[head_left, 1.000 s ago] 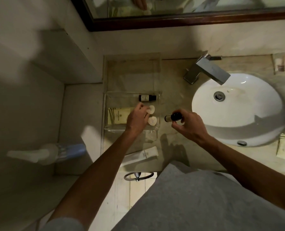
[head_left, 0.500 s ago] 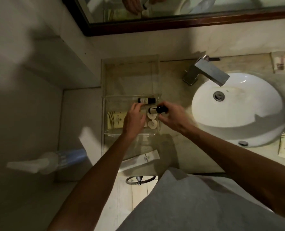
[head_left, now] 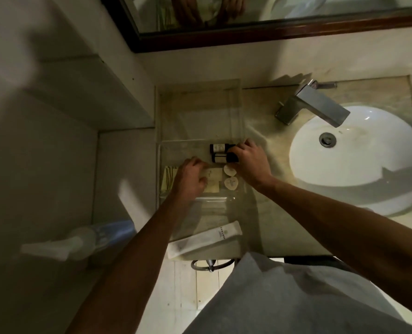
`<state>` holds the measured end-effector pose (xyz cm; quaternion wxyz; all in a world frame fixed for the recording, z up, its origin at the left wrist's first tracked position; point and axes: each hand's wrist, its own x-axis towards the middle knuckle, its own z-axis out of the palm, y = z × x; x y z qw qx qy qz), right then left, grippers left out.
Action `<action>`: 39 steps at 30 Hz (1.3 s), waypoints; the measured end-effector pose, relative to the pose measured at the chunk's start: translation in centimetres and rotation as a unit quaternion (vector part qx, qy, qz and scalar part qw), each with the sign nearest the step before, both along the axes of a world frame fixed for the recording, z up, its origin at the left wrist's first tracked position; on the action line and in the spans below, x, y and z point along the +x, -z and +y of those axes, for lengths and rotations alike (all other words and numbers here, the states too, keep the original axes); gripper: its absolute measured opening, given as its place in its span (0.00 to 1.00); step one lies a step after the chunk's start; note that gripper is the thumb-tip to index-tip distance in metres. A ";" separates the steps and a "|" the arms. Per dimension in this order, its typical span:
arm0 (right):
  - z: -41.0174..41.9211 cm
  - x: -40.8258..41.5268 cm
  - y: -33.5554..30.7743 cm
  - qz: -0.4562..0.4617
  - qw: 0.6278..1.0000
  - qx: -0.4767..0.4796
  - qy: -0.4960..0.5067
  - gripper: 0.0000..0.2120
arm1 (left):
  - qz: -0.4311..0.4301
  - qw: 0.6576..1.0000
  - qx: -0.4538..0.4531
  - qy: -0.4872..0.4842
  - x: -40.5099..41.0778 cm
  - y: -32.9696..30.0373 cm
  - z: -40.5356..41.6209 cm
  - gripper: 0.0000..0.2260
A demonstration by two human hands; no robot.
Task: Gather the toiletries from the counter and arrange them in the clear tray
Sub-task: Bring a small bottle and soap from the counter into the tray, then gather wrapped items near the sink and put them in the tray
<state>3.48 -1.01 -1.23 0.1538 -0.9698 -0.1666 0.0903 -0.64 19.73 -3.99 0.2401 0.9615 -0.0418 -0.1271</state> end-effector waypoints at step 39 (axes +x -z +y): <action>-18.3 -3.0 -3.1 -0.082 0.982 0.034 0.165 0.19 | -0.249 0.960 -0.022 0.128 2.0 -5.4 -22.4 0.23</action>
